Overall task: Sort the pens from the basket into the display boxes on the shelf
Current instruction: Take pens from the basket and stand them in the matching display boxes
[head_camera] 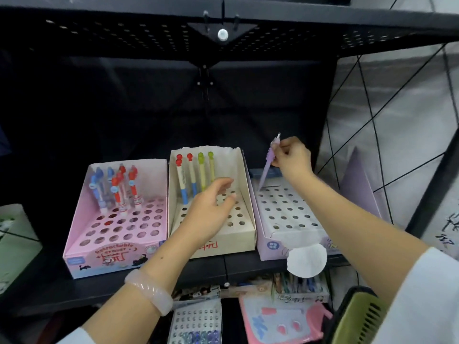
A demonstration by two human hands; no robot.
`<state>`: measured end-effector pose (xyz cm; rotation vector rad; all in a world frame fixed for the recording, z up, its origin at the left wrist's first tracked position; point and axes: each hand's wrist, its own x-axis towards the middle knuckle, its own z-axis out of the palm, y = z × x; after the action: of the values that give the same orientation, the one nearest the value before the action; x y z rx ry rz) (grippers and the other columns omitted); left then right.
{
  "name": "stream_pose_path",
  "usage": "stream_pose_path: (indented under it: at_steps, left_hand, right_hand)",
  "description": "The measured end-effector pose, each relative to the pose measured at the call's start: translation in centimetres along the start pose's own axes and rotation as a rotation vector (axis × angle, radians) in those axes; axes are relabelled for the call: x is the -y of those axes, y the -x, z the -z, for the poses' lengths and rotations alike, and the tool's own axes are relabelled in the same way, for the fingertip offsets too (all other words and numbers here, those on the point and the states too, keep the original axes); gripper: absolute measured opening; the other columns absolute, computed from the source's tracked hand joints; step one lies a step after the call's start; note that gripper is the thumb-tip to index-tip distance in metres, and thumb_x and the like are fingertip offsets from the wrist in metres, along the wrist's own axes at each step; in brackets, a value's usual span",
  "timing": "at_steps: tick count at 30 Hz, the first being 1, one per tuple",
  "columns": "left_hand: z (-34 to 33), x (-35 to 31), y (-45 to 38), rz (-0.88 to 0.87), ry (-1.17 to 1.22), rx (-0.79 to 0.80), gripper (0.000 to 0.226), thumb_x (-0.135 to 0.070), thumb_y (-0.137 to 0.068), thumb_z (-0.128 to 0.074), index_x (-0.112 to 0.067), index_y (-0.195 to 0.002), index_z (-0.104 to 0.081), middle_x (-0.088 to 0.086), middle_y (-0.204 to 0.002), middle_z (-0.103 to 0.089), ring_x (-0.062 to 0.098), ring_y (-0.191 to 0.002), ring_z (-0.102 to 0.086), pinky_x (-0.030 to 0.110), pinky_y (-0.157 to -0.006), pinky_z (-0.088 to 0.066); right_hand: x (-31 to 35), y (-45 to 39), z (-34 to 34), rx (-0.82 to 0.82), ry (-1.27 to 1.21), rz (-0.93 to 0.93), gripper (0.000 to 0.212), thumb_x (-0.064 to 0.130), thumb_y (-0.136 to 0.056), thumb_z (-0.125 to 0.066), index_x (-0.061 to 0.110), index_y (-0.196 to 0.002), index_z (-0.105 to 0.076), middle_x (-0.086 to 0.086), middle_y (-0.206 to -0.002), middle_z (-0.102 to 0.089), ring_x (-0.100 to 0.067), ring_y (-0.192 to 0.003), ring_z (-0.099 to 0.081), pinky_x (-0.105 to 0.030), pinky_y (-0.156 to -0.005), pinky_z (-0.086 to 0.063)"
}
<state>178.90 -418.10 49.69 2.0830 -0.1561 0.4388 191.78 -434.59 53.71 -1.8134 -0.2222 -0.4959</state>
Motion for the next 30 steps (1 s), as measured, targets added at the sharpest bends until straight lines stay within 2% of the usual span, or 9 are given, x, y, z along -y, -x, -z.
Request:
stream_pose_path:
  at_steps: [2, 4, 14, 16, 18, 20, 24, 28, 30]
  left_hand:
    - [0.2, 0.1, -0.1, 0.0, -0.007, -0.002, 0.035, -0.022, -0.094, -0.05, -0.027, -0.128, -0.047, -0.016, -0.122, -0.049, 0.0, -0.118, -0.043, 0.021, -0.099, -0.032]
    - [0.2, 0.2, -0.1, 0.004, -0.008, 0.0, 0.034, -0.021, -0.094, -0.049, -0.027, -0.127, -0.048, -0.016, -0.121, -0.05, 0.0, -0.118, -0.044, 0.02, -0.099, -0.032]
    - [0.3, 0.2, 0.1, 0.012, -0.011, 0.019, 0.034, -0.02, -0.095, -0.048, -0.026, -0.128, -0.047, -0.016, -0.12, -0.05, 0.001, -0.117, -0.045, 0.018, -0.095, -0.034]
    - [0.2, 0.2, 0.1, 0.017, -0.004, 0.018, 0.034, -0.018, -0.094, -0.048, -0.026, -0.127, -0.047, -0.016, -0.119, -0.051, 0.0, -0.116, -0.045, 0.018, -0.096, -0.034]
    - [0.1, 0.3, 0.1, 0.019, 0.007, 0.02, 0.033, -0.019, -0.094, -0.049, -0.027, -0.126, -0.048, -0.017, -0.118, -0.051, -0.001, -0.115, -0.045, 0.02, -0.097, -0.035]
    - [0.0, 0.4, 0.2, 0.011, 0.01, 0.024, 0.033, -0.019, -0.094, -0.049, -0.028, -0.125, -0.048, -0.017, -0.117, -0.051, -0.002, -0.114, -0.046, 0.018, -0.095, -0.034]
    - [0.3, 0.4, 0.4, 0.014, 0.033, 0.019, 0.033, -0.016, -0.093, -0.05, -0.027, -0.125, -0.049, -0.017, -0.116, -0.052, -0.001, -0.112, -0.047, 0.019, -0.097, -0.035]
    - [0.1, -0.8, 1.1, -0.018, 0.073, 0.018, 0.03, -0.016, -0.094, -0.048, -0.029, -0.121, -0.049, -0.02, -0.112, -0.052, -0.005, -0.107, -0.047, 0.018, -0.096, -0.035]
    - [-0.5, -1.8, 1.5, -0.05, 0.102, 0.031, 0.029, -0.017, -0.094, -0.048, -0.032, -0.119, -0.048, -0.021, -0.111, -0.052, -0.01, -0.103, -0.048, 0.011, -0.089, -0.038]
  right_hand:
    - [0.1, -0.5, -0.4, 0.015, 0.057, 0.033, 0.017, 0.027, -0.094, -0.054, 0.015, -0.082, -0.051, -0.001, -0.078, -0.064, -0.023, -0.081, -0.068, -0.041, -0.078, -0.057]
    - [0.4, -0.8, -0.6, 0.048, 0.112, 0.072, 0.016, 0.029, -0.093, -0.054, 0.015, -0.084, -0.051, -0.01, -0.086, -0.066, -0.027, -0.082, -0.067, -0.047, -0.078, -0.055]
    - [-0.1, -1.0, -1.0, 0.072, 0.225, 0.092, 0.021, 0.03, -0.094, -0.053, 0.009, -0.092, -0.052, -0.013, -0.09, -0.066, -0.026, -0.082, -0.066, -0.045, -0.078, -0.055]
    - [-1.0, -0.8, -1.4, 0.136, 0.267, 0.06, 0.025, 0.029, -0.095, -0.051, 0.005, -0.091, -0.053, -0.013, -0.085, -0.065, -0.027, -0.081, -0.065, -0.04, -0.074, -0.055]
    - [-1.9, -0.1, -1.8, 0.21, 0.356, 0.055, 0.023, 0.028, -0.095, -0.05, 0.006, -0.086, -0.053, -0.004, -0.07, -0.06, -0.019, -0.071, -0.06, -0.021, -0.059, -0.047]
    - [-2.5, 0.4, -2.2, 0.231, 0.383, 0.047, 0.021, 0.028, -0.096, -0.049, 0.01, -0.085, -0.051, 0.003, -0.064, -0.055, -0.013, -0.064, -0.055, -0.012, -0.053, -0.04]
    - [-2.4, 0.6, -2.0, 0.252, 0.339, 0.009, 0.023, 0.033, -0.095, -0.049, 0.01, -0.09, -0.053, -0.006, -0.075, -0.065, -0.023, -0.08, -0.065, -0.032, -0.077, -0.052]
    - [-1.1, 1.5, 0.0, 0.261, 0.382, 0.032, 0.031, 0.029, -0.091, -0.057, 0.01, -0.115, -0.054, -0.006, -0.092, -0.064, -0.019, -0.086, -0.06, -0.03, -0.079, -0.048]
    - [-0.3, 2.6, 1.7, 0.277, 0.354, 0.027, 0.03, 0.023, -0.09, -0.056, 0.011, -0.118, -0.054, -0.007, -0.094, -0.066, -0.019, -0.086, -0.062, -0.032, -0.081, -0.052]
